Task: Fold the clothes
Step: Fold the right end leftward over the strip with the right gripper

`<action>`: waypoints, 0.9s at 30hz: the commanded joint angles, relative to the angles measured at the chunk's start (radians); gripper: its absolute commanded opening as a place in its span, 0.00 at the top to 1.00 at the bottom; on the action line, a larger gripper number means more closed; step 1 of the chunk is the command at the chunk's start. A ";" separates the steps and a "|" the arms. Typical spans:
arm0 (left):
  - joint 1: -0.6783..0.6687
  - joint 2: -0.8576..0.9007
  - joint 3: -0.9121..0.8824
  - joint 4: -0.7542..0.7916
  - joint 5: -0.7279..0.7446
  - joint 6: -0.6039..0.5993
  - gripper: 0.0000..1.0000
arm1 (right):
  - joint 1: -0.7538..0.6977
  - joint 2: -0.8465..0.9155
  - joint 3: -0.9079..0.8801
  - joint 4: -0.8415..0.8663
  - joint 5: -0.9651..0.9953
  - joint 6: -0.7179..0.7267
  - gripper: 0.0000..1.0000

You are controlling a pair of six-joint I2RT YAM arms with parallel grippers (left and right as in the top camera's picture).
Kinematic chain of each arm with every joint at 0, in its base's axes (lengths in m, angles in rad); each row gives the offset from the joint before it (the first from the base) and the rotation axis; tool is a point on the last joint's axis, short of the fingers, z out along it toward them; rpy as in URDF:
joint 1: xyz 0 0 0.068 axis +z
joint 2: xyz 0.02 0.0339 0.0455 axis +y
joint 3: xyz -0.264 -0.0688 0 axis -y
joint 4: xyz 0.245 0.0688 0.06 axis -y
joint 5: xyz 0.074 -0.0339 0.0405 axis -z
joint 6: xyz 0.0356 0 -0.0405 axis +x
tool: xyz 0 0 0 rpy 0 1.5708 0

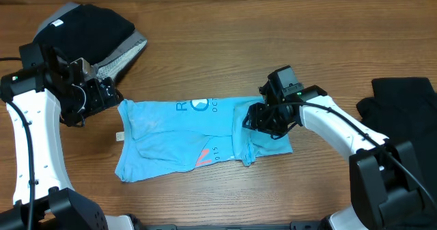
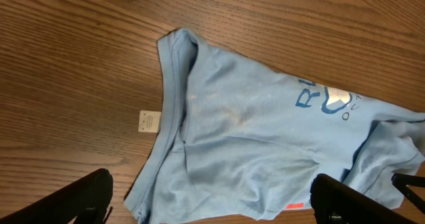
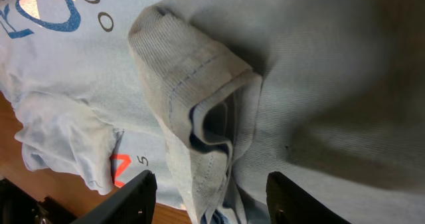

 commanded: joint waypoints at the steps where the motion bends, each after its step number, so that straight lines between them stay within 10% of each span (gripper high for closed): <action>1: 0.009 -0.006 0.012 0.003 0.008 0.026 0.03 | 0.020 0.032 -0.007 0.011 -0.016 0.013 0.43; 17: 0.009 -0.006 0.013 0.002 0.008 0.026 0.03 | 0.031 0.063 0.003 0.080 -0.185 0.032 0.96; 27: 0.009 -0.006 0.012 0.005 0.008 0.026 0.03 | 0.038 0.053 0.047 0.083 -0.244 0.163 0.96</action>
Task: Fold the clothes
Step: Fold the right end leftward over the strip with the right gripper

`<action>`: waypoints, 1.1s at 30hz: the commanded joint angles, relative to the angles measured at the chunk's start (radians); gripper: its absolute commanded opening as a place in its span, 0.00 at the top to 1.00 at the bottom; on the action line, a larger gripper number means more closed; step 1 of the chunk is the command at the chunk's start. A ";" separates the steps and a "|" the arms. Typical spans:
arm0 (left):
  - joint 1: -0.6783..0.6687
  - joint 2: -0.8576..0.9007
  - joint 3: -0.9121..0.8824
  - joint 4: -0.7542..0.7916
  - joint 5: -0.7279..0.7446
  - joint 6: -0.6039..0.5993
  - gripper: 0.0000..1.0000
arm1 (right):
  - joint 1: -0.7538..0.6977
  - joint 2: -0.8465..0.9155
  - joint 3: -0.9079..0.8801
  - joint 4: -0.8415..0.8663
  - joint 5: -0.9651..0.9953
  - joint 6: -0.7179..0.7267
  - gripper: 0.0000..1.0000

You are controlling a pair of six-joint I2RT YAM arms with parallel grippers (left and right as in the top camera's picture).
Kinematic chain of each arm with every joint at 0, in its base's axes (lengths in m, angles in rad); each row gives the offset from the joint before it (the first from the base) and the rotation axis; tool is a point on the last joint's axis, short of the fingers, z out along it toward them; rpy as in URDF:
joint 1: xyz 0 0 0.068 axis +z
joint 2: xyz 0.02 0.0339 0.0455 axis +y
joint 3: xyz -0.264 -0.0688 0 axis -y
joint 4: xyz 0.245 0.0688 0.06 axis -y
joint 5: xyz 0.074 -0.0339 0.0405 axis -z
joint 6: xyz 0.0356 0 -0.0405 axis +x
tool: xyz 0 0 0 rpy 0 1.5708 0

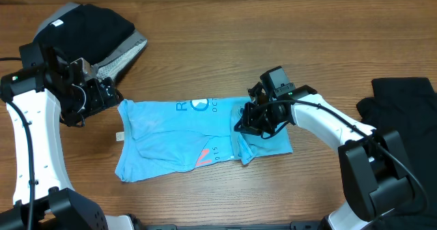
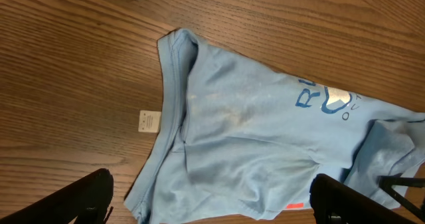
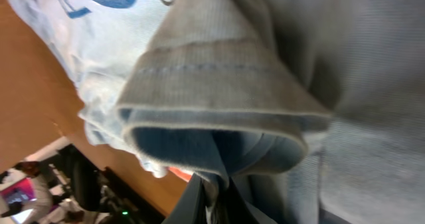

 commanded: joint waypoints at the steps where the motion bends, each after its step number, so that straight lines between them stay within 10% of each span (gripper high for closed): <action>1: 0.009 -0.006 0.012 0.005 0.008 0.026 0.03 | 0.014 -0.011 0.028 0.008 -0.035 0.066 0.96; 33: 0.009 -0.006 0.012 0.010 0.008 0.026 0.02 | 0.170 -0.010 0.028 0.258 -0.013 0.296 0.96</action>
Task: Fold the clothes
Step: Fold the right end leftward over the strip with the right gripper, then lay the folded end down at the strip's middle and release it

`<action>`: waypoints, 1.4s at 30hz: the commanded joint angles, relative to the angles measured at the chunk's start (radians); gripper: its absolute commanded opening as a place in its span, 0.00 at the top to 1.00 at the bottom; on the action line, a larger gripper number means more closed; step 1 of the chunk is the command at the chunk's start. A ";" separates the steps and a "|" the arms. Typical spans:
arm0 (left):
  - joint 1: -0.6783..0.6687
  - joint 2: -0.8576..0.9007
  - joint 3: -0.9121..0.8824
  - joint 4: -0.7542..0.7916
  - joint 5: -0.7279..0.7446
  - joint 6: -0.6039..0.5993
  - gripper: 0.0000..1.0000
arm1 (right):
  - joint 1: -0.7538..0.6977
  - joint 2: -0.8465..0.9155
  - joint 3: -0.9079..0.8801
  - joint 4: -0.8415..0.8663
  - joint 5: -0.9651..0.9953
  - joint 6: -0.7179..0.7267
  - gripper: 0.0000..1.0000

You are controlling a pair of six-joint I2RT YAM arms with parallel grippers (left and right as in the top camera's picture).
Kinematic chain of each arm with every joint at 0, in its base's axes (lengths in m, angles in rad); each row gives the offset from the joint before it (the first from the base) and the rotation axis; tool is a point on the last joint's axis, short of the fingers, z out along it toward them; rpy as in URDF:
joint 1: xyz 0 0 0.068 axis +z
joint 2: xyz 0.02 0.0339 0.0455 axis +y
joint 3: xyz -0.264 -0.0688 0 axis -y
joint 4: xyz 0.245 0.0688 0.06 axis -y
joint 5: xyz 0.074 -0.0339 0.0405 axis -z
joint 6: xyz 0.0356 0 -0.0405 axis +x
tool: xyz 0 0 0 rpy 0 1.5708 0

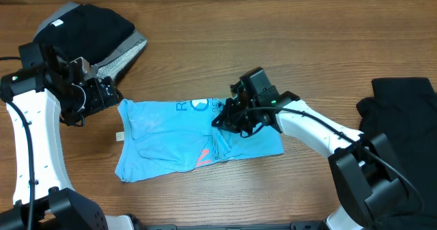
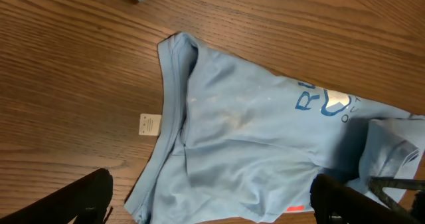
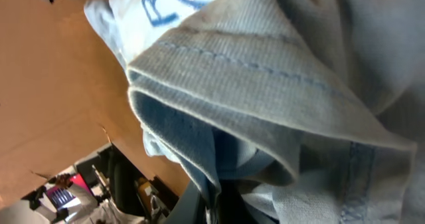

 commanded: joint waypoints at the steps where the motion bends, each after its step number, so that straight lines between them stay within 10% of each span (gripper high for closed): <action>1: 0.009 -0.006 0.012 0.001 0.008 0.026 0.02 | 0.033 -0.010 0.027 0.017 0.003 0.013 0.95; 4: 0.009 -0.006 0.012 0.001 0.008 0.026 0.02 | 0.038 -0.010 0.027 0.041 0.014 0.013 0.59; 6: 0.009 -0.006 0.012 0.000 0.008 0.026 0.02 | 0.027 -0.010 0.027 0.073 0.022 0.016 0.54; 15: 0.009 -0.006 0.012 -0.006 0.008 0.026 0.01 | -0.080 -0.031 0.035 -0.043 0.018 -0.071 0.83; 25: 0.009 -0.006 0.012 -0.002 0.009 0.025 0.01 | -0.052 -0.005 0.006 -0.220 0.212 -0.031 0.85; 36: 0.009 -0.006 0.012 -0.011 0.008 0.025 0.01 | 0.158 0.038 0.012 0.254 -0.039 -0.027 0.92; 42: 0.009 -0.006 0.012 -0.019 0.008 0.026 0.01 | 0.064 -0.005 0.118 0.013 0.046 -0.160 0.90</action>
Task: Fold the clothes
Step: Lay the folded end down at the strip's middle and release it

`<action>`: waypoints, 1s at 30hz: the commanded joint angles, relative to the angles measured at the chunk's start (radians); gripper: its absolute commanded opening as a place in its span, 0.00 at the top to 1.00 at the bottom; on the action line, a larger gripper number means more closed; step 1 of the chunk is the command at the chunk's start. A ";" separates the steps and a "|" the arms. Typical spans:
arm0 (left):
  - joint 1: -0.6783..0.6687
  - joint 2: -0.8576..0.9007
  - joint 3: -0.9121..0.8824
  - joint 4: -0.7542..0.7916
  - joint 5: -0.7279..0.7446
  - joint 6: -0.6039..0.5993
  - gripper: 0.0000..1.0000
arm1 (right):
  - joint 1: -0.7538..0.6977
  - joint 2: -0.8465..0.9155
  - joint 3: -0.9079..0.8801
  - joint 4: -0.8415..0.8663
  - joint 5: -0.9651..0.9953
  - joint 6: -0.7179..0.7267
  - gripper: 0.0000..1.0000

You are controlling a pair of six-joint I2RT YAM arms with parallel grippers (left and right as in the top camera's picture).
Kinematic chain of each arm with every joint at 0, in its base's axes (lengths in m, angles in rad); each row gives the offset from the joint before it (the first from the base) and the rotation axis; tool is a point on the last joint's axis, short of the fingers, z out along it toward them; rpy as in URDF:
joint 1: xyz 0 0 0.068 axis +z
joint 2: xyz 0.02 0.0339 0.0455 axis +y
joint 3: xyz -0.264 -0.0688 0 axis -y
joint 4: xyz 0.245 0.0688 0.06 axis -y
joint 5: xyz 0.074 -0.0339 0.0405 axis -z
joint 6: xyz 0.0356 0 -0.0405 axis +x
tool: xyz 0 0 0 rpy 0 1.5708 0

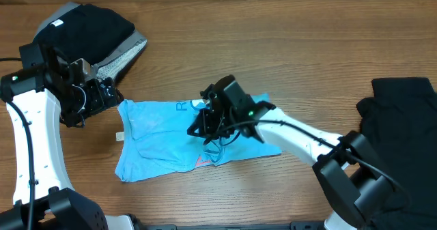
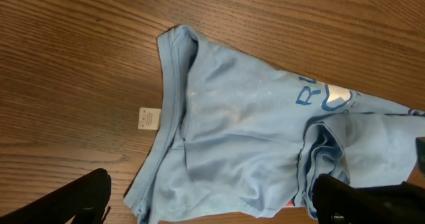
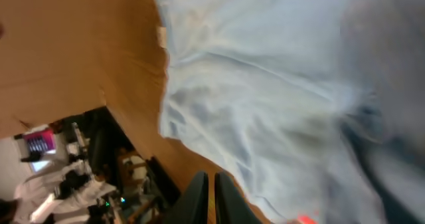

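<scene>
A light blue T-shirt (image 1: pixel 153 138) with blue lettering lies across the middle of the wooden table (image 1: pixel 307 46). Its right part is folded over leftward and bunched near the centre (image 2: pixel 325 151). My right gripper (image 1: pixel 205 130) hovers low over that bunched fold, shut on the shirt's cloth; in the blurred right wrist view its fingers (image 3: pixel 197 197) stand almost together over the blue fabric (image 3: pixel 265 84). My left gripper (image 1: pixel 109 93) waits just off the shirt's left edge, open wide, with one finger (image 2: pixel 86 196) on each side of the frame and nothing between them.
A heap of black and grey clothes (image 1: pixel 95 29) lies at the back left. A black garment (image 1: pixel 403 107) sits at the right edge. A small white tag (image 2: pixel 149 117) lies on the wood beside the shirt's left hem.
My right gripper has moved further left with the shirt's fold, from over the lettering to the shirt's centre, and the cloth now bunches there. The left arm has not moved.
My right gripper was open over a raised fold at the shirt's right end. Then it was shut on that fold. After that it held the fold further left over the shirt, and now at the shirt's middle. My left gripper stayed open beside the left hem throughout.
</scene>
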 commanded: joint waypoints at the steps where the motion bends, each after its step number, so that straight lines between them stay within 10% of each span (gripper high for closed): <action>1: 0.009 -0.006 0.012 0.000 0.008 0.026 0.01 | -0.100 -0.050 0.082 -0.146 0.088 -0.109 0.83; 6: 0.009 -0.006 0.012 0.001 0.008 0.026 0.01 | -0.206 -0.050 0.094 -0.390 0.232 -0.135 0.69; 11: 0.009 -0.006 0.012 0.010 0.011 0.024 0.01 | -0.210 -0.035 0.025 -0.415 0.270 -0.083 0.87; 24: 0.009 -0.006 0.012 0.002 0.011 0.022 0.01 | 0.025 -0.014 -0.079 0.269 -0.081 0.002 0.96; 30: 0.009 -0.006 0.012 -0.018 0.010 0.023 0.02 | -0.103 -0.014 -0.008 0.109 -0.051 -0.034 0.95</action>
